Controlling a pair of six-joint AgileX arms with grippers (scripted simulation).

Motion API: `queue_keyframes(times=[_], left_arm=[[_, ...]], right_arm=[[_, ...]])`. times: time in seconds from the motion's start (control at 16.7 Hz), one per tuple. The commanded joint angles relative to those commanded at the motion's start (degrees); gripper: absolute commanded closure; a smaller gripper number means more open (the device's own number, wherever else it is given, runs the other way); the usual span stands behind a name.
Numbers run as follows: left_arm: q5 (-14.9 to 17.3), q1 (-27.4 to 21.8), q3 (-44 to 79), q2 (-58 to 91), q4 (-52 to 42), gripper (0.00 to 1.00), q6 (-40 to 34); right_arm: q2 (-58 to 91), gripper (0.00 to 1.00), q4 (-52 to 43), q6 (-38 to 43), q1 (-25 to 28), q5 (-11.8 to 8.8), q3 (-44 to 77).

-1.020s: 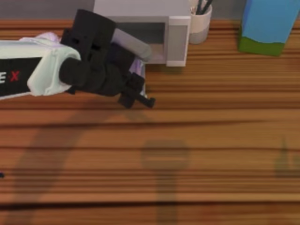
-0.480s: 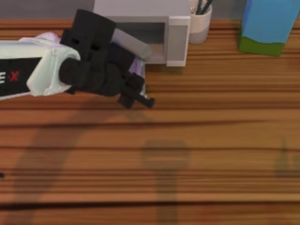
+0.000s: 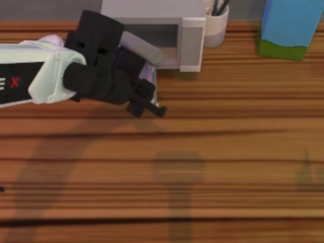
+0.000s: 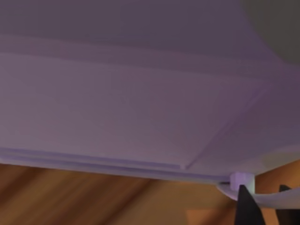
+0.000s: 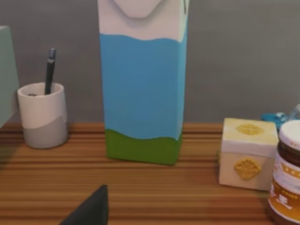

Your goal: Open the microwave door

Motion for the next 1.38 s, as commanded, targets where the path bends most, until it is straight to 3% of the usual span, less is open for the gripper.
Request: queue_keyframes(times=[0.42, 1.38], left_arm=[[2.5, 1.9, -0.9, -1.0, -0.6, 1.0, 3.9], [2.5, 1.9, -0.9, -1.0, -0.6, 1.0, 3.9]], right_arm=[[0.0, 0.0, 0.0, 0.0, 0.0, 0.0, 0.0], [0.0, 0.0, 0.0, 0.0, 0.0, 0.0, 0.0]])
